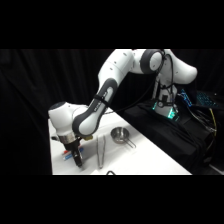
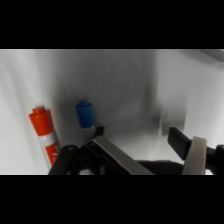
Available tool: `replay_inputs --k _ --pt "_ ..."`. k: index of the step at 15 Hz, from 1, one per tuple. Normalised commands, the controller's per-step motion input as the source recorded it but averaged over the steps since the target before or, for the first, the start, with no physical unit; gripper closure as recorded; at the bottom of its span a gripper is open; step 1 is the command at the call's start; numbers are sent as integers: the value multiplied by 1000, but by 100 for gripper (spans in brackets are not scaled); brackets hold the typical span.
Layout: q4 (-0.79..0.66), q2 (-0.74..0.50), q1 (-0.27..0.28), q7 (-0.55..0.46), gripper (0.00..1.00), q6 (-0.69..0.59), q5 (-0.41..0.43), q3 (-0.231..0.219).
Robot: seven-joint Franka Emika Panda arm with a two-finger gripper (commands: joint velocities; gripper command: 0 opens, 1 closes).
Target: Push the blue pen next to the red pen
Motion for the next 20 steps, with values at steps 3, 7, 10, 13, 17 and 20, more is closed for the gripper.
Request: replay_inputs --k 3,7,10,13,17,20 --pt "-89 -85 -93 -149 0 107 32 -45" --pt "-169 -169 -67 -150 0 108 21 -29" --pt "-369 -429 -30 -170 0 -145 20 27" --pt "-504 -640 35 -103 0 -295 -7 1" --pt "-424 -591 77 -42 0 -276 -26 -43" --pt "-282 -427 104 43 0 -241 -62 -102"
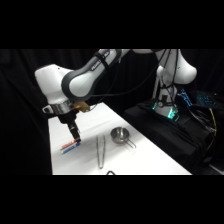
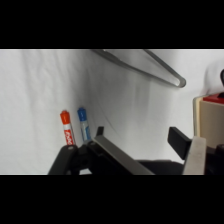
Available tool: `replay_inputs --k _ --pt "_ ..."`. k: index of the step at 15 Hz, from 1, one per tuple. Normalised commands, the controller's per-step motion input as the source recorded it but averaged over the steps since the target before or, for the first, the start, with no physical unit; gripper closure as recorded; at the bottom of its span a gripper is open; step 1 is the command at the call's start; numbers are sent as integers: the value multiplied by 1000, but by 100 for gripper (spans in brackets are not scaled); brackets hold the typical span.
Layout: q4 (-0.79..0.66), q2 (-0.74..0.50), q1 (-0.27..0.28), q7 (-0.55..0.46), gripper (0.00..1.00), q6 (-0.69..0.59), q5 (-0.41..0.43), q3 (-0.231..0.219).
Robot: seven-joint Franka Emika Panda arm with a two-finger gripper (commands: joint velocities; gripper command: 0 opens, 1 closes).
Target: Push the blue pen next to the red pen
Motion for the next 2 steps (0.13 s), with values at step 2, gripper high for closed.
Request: replay_inputs --k 2 --pt "-272 -422 94 52 0 -229 -32 -75"
